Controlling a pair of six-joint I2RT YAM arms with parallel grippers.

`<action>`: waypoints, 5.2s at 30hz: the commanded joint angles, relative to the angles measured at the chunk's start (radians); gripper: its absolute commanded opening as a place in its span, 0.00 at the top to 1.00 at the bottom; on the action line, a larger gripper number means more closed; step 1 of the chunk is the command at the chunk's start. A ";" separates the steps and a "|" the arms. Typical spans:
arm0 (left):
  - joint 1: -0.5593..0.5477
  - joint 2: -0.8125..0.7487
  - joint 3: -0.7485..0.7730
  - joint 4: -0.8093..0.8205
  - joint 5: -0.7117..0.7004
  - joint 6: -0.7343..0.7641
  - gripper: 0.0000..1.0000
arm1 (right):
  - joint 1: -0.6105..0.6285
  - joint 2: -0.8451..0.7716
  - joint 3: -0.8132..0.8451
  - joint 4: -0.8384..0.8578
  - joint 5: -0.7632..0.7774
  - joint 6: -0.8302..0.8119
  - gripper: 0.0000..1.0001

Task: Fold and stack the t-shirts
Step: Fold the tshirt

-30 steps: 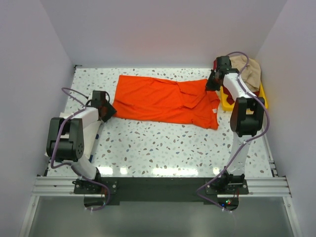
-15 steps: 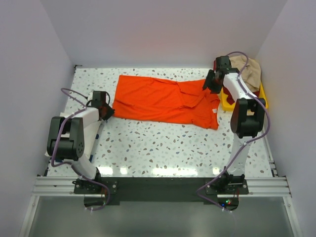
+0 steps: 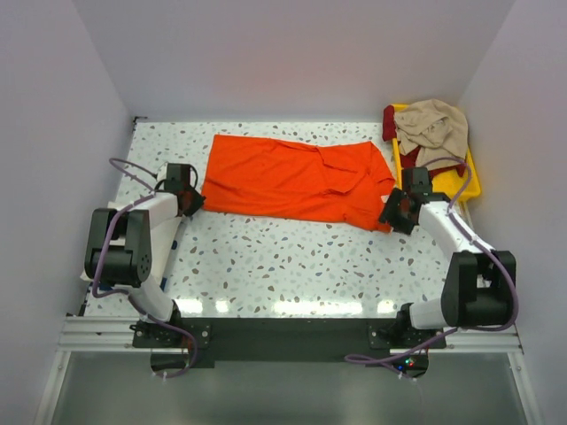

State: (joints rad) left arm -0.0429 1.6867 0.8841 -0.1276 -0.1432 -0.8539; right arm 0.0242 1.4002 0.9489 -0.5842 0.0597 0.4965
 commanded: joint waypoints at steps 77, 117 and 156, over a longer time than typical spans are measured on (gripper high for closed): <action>-0.041 -0.478 -0.220 -0.067 -0.013 0.023 0.60 | 0.063 -0.213 -0.087 0.073 -0.087 0.059 0.38; -0.215 -0.288 -0.180 0.068 0.096 0.059 0.72 | 0.313 0.137 -0.180 0.497 -0.063 0.306 0.46; -0.215 -0.289 -0.130 0.063 0.094 0.035 0.73 | 0.441 0.382 0.250 0.295 0.057 0.090 0.45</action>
State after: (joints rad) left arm -0.2520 1.4017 0.6846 -0.1162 -0.0547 -0.8188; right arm 0.4644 1.7950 1.1046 -0.2356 0.0593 0.6518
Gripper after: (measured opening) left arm 0.272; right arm 0.550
